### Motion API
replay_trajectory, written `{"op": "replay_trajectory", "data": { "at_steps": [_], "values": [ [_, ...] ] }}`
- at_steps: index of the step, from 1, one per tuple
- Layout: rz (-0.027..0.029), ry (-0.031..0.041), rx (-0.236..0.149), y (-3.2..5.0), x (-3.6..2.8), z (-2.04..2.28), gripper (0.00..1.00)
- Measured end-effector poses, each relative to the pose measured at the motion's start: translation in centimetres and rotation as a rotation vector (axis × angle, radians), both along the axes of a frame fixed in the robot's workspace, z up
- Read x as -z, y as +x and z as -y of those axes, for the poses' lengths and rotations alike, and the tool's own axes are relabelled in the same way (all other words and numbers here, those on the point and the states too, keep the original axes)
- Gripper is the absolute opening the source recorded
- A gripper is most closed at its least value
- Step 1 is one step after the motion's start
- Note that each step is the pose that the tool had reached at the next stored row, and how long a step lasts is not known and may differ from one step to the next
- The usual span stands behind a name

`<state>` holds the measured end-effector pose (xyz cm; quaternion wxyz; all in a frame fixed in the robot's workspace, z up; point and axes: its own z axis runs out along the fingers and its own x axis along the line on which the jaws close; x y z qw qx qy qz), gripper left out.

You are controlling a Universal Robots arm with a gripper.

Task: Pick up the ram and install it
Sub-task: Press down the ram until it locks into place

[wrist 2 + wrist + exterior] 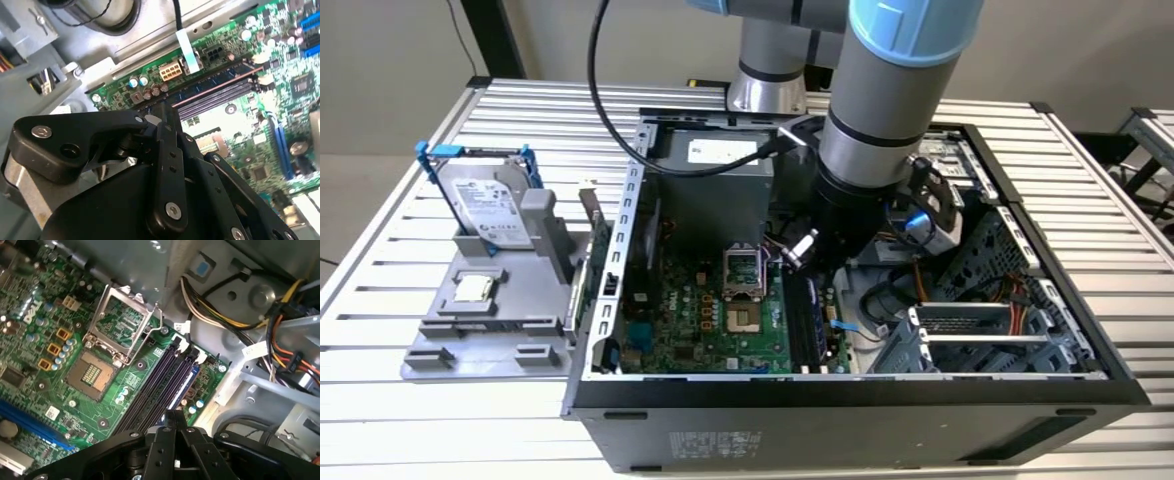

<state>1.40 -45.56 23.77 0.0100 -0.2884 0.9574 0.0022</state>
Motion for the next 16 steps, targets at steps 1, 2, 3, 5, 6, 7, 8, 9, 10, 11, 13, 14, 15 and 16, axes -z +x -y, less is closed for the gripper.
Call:
{"op": "replay_trajectory", "data": {
  "at_steps": [1, 2, 3, 5, 6, 7, 8, 9, 10, 11, 13, 14, 15, 16],
  "values": [
    [0.0000, 0.0000, -0.019, 0.00, 0.00, 0.00, 0.00],
    [0.0000, 0.0000, -0.036, 0.00, 0.00, 0.00, 0.00],
    [0.0000, 0.0000, -0.055, 0.00, 0.00, 0.00, 0.00],
    [0.0000, -0.0001, -0.091, 0.00, 0.00, 0.00, 0.00],
    [0.0000, -0.0001, -0.111, 0.00, 0.01, 0.00, 0.00],
    [0.0000, -0.0001, -0.129, 0.00, 0.01, 0.00, 0.00],
    [0.0000, 0.0000, -0.147, 0.00, 0.01, 0.00, 0.00],
    [0.0000, -0.0001, -0.165, 0.00, 0.01, 0.00, 0.00],
    [0.0000, -0.0001, -0.184, 0.00, 0.02, 0.00, 0.00],
    [0.0000, -0.0001, -0.200, 0.00, 0.03, 0.00, 0.00],
    [0.0000, -0.0001, -0.238, 0.00, 0.04, 0.00, 0.00],
    [0.0000, -0.0001, -0.256, 0.00, 0.05, 0.00, 0.00],
    [0.0000, -0.0001, -0.274, 0.00, 0.06, 0.00, 0.00],
    [0.0000, -0.0001, -0.292, 0.00, 0.07, 0.00, 0.00]
  ]
}}
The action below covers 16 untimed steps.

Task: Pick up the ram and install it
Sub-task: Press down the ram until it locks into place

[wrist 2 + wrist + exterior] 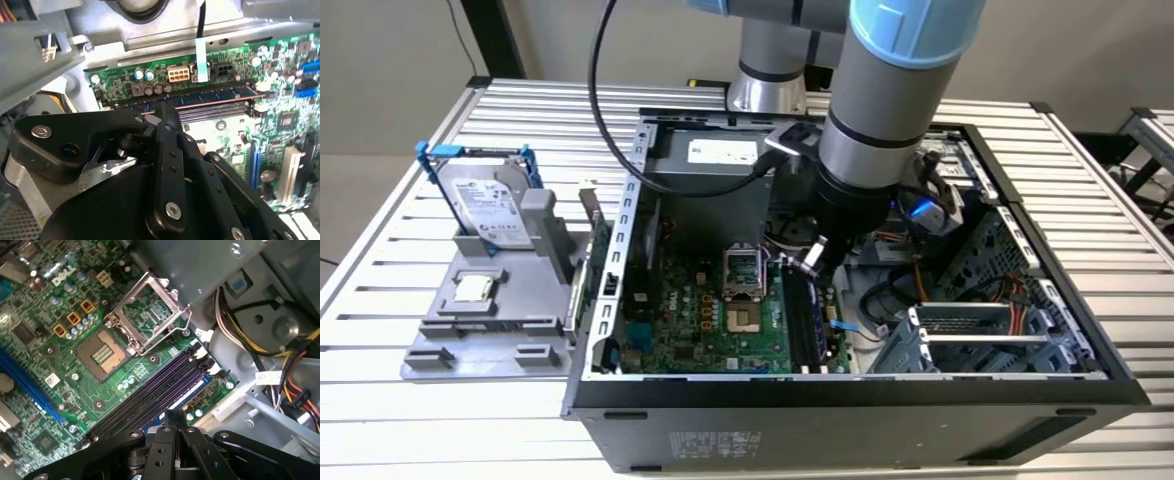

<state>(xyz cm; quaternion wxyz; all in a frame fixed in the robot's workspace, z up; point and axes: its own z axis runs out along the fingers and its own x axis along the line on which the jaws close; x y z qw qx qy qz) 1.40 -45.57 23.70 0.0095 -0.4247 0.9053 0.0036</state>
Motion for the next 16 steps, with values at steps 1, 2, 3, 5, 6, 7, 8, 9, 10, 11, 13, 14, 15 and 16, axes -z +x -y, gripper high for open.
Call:
{"op": "replay_trajectory", "data": {
  "at_steps": [1, 2, 3, 5, 6, 7, 8, 9, 10, 11, 13, 14, 15, 16],
  "values": [
    [0.0000, -0.0001, -0.018, 0.00, 0.01, 0.00, 0.00],
    [0.0000, -0.0002, -0.037, 0.00, 0.02, 0.01, 0.00],
    [0.0000, -0.0001, -0.054, 0.00, 0.05, 0.00, 0.00],
    [0.0000, -0.0001, -0.090, 0.00, 0.11, 0.00, 0.00],
    [0.0000, -0.0001, -0.110, 0.00, 0.15, 0.00, 0.00],
    [0.0000, -0.0001, -0.127, 0.00, 0.18, 0.00, 0.00],
    [0.0000, 0.0000, -0.146, 0.00, 0.21, 0.00, 0.00],
    [-0.0001, -0.0002, -0.163, 0.00, 0.23, 0.00, 0.00],
    [-0.0001, -0.0002, -0.182, 0.00, 0.24, 0.00, 0.00],
    [0.0000, -0.0002, -0.200, 0.00, 0.26, 0.00, 0.00],
    [0.0000, -0.0002, -0.237, 0.00, 0.29, 0.00, 0.00],
    [0.0001, -0.0001, -0.255, 0.00, 0.30, 0.00, 0.00],
    [0.0001, -0.0003, -0.273, 0.00, 0.30, 0.00, 0.00],
    [0.0004, -0.0001, -0.291, 0.00, 0.31, 0.00, 0.00]
  ]
}}
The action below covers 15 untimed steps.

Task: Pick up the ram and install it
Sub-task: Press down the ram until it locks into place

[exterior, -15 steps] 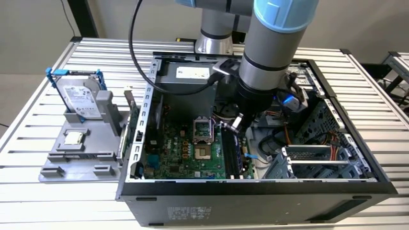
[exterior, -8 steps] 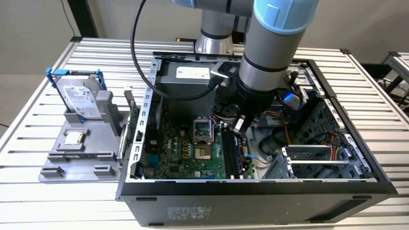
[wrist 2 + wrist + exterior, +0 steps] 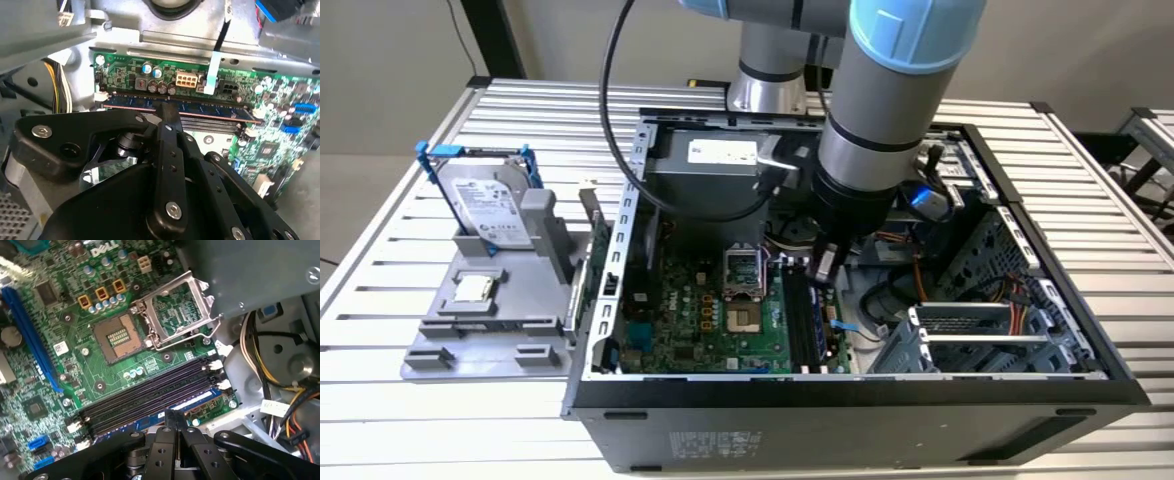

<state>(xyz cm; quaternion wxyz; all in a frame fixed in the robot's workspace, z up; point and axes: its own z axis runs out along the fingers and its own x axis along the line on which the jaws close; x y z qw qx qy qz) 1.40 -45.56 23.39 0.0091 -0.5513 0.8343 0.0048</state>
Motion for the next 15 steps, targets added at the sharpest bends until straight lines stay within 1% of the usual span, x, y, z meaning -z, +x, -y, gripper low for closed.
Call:
{"op": "replay_trajectory", "data": {
  "at_steps": [4, 11, 15],
  "values": [
    [0.0014, 0.0001, -0.073, 0.00, 0.00, 0.00, 0.00],
    [0.0085, -0.0001, -0.200, 0.00, 0.00, 0.00, 0.00],
    [0.0103, -0.0001, -0.273, 0.00, 0.00, 0.00, 0.00]
  ]
}}
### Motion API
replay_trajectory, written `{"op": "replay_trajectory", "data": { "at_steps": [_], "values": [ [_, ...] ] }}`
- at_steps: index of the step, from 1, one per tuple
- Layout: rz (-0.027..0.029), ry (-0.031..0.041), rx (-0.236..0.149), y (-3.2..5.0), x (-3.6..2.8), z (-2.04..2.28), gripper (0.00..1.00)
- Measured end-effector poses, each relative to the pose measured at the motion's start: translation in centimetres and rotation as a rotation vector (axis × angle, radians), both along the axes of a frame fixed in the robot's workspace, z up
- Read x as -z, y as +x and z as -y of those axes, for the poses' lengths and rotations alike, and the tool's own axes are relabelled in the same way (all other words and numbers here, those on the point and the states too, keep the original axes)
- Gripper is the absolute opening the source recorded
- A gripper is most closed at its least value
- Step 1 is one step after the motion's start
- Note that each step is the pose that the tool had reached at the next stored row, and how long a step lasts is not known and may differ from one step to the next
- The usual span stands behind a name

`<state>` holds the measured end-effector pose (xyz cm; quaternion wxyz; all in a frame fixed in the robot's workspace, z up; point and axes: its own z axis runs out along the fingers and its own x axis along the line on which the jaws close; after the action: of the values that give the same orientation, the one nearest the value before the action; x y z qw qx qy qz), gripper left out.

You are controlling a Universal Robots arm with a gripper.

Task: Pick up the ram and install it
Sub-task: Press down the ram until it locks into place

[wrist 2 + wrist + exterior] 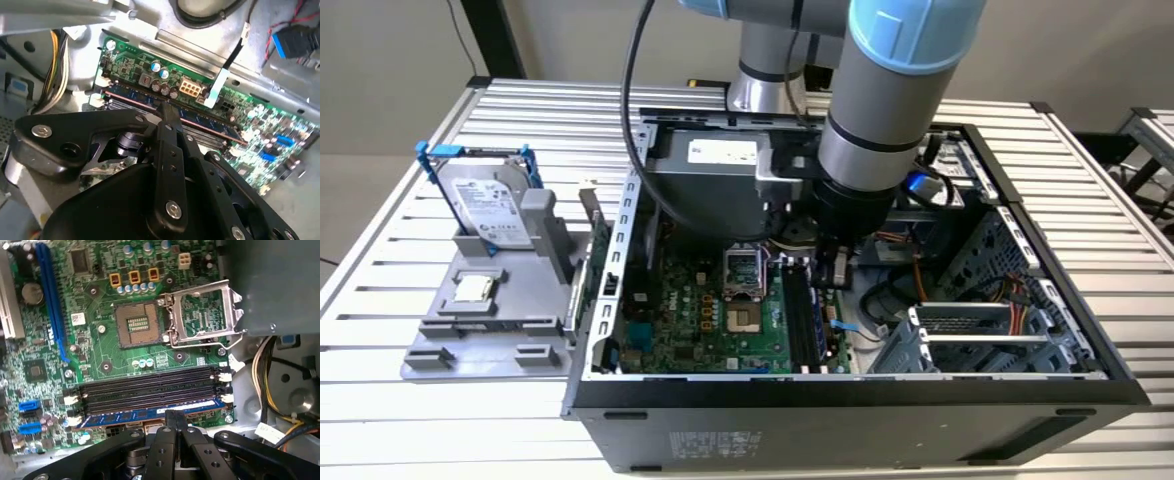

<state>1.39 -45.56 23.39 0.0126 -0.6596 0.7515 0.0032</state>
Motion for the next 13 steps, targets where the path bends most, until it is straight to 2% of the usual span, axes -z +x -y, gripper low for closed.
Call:
{"op": "replay_trajectory", "data": {
  "at_steps": [4, 7, 13],
  "values": [
    [0.0012, 0.0001, -0.068, -0.04, 0.00, 0.00, 0.00],
    [0.0009, 0.0001, -0.069, 0.00, 0.13, 0.03, 0.00],
    [0.0002, -0.0021, -0.069, 0.00, 1.14, 0.05, 0.00]
  ]
}}
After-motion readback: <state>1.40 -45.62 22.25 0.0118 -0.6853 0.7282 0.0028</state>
